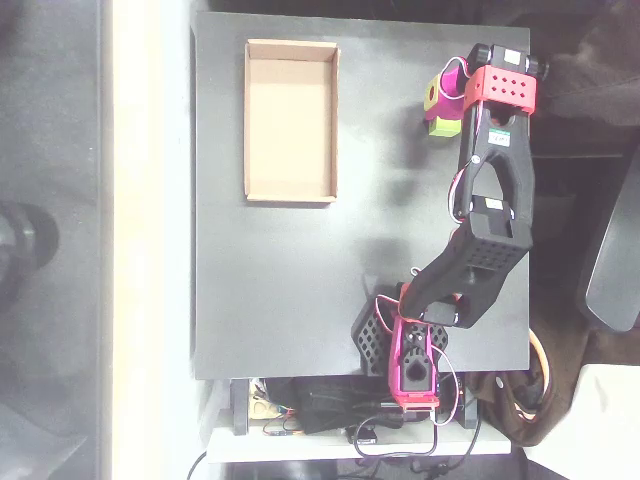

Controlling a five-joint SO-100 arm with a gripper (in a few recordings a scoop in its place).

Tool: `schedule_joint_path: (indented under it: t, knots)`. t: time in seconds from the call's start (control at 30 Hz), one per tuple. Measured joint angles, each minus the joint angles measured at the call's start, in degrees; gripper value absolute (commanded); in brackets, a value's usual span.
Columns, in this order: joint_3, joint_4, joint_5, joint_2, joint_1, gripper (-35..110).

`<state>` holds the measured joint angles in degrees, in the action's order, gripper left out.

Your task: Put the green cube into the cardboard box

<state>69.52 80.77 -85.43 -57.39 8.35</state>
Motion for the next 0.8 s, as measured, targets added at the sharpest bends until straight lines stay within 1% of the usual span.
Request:
schedule_joint_path:
  t: [0.2,0.5,0.8]
  knots:
    - [0.2,0.0,0.5,-3.6,0.1,11]
    - [0.2,0.4,0.5,-22.2,-0.2,11]
    - [0.2,0.2,0.2,-39.3,-6.0,11]
